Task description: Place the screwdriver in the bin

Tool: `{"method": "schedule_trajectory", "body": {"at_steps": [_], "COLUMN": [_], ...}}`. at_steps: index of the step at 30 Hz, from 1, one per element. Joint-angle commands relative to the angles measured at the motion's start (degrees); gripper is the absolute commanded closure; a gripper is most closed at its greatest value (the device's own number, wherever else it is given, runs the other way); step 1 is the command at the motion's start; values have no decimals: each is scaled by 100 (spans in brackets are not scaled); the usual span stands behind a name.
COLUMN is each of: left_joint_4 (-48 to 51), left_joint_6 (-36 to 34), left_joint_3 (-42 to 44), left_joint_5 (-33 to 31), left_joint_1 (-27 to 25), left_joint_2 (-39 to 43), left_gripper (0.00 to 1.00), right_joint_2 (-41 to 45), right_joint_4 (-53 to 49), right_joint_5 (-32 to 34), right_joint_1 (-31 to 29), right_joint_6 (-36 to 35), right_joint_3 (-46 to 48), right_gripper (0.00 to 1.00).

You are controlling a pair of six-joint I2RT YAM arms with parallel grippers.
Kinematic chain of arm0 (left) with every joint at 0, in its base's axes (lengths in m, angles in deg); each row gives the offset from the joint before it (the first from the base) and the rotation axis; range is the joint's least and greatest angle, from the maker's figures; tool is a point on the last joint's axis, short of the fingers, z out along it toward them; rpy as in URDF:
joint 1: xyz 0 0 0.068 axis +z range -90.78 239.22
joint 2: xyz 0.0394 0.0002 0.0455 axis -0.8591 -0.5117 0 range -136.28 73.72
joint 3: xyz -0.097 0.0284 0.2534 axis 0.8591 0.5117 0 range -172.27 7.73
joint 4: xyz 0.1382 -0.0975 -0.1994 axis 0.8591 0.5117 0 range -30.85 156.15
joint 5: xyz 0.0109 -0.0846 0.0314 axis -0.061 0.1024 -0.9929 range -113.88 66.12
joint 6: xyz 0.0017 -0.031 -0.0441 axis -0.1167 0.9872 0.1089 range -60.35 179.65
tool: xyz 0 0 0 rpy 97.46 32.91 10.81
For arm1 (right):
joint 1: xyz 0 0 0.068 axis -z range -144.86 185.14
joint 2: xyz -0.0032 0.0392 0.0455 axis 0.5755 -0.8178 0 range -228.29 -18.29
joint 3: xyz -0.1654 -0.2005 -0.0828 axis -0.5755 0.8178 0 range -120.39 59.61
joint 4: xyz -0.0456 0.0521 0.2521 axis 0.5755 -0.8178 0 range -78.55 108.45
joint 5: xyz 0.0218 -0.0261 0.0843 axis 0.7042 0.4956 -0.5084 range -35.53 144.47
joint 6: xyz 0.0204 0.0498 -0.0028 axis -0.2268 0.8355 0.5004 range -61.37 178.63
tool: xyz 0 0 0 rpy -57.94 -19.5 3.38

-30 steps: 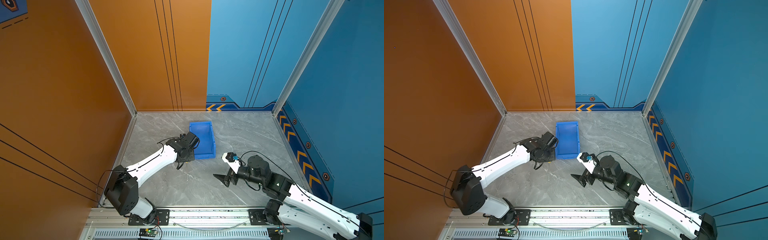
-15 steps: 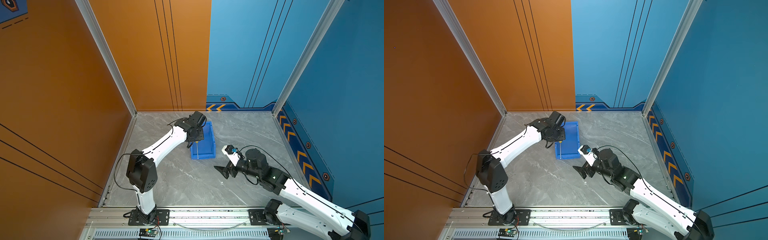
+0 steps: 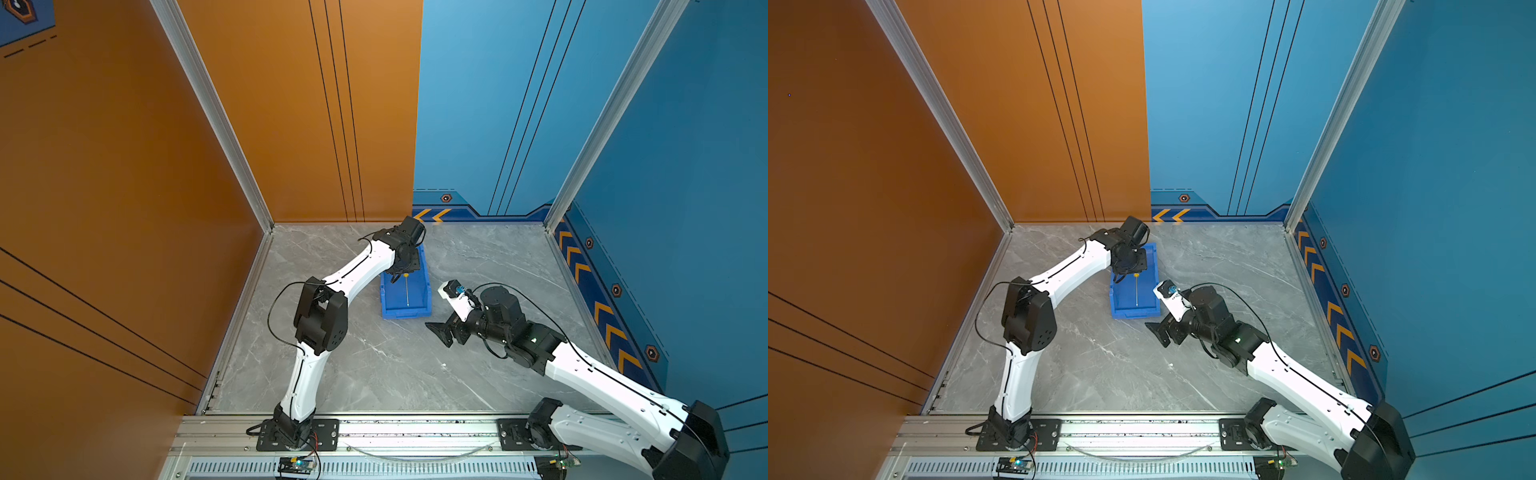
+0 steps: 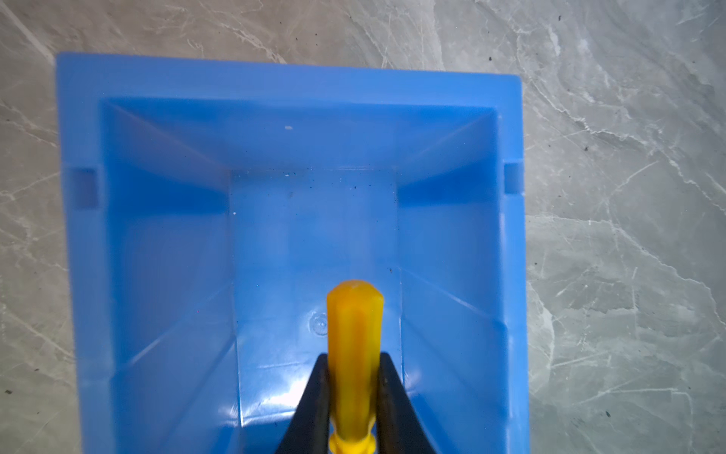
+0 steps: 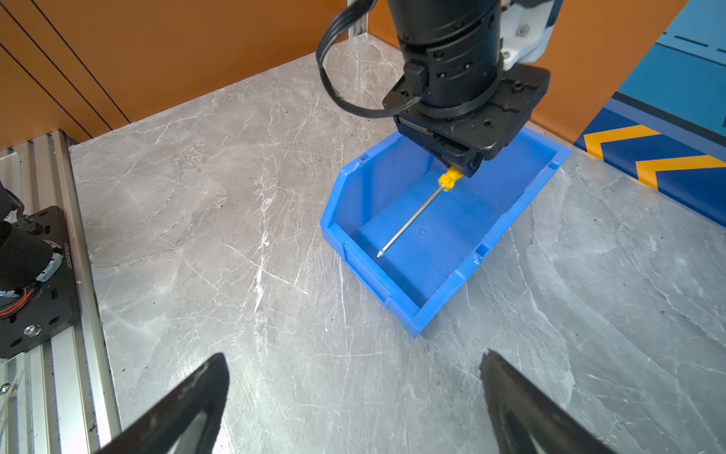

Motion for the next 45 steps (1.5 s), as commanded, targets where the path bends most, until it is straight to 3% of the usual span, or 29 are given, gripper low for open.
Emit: {"method": "schedule_trajectory", "body": {"at_steps": [1,21,45], "left_joint_4": [13,-141,-148], "left_joint_6": [-72,42,151], "left_joint_3": [-183,-172,56], "left_joint_5": [-178,-478,-592], "left_joint_1": [76,77,65], "left_joint_2": [-217,-948,-1268], "left_gripper": [100,100,98], "right_joint_2": [-97,-163,-128], "right_joint_4": [149,311,543], "right_joint_5": [-144,-250,-631], "right_joint_1": [153,480,816], "right_joint_6": [36,278,396], "right_joint_3": [-226,-73,105], "right_gripper": [0,0,0]}}
